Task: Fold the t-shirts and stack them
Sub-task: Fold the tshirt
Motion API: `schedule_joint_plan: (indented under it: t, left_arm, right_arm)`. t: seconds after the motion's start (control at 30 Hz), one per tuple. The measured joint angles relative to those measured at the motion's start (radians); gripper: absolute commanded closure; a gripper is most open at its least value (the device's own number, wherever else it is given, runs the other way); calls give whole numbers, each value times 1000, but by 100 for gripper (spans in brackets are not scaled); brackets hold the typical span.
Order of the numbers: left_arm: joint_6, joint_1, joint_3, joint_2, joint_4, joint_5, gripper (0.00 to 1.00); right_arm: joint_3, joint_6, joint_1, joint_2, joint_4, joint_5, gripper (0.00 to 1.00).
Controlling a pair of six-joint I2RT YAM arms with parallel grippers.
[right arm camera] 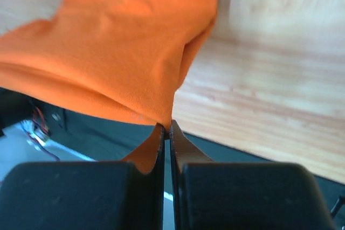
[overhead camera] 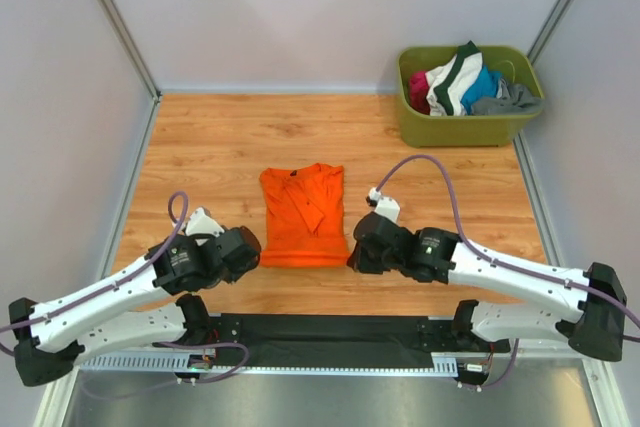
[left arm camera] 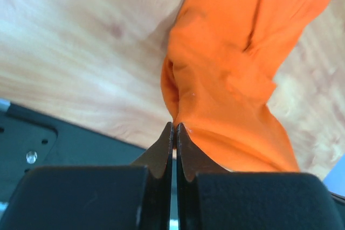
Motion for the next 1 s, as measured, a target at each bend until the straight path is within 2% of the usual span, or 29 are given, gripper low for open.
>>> schedule_joint_plan:
  t: [0.27,0.53,1.0]
  left_arm:
    - [285,253,114,109,133,-26,100]
    - [516,428,181,247,259,32,100]
    - [658,580,260,457,378,130,100]
  right_arm:
    - [182,-179,-148,114,3,62,100]
    - [306,-325,-253,270,22,42,100]
    - [470,-456,-378,488,31,-1,100]
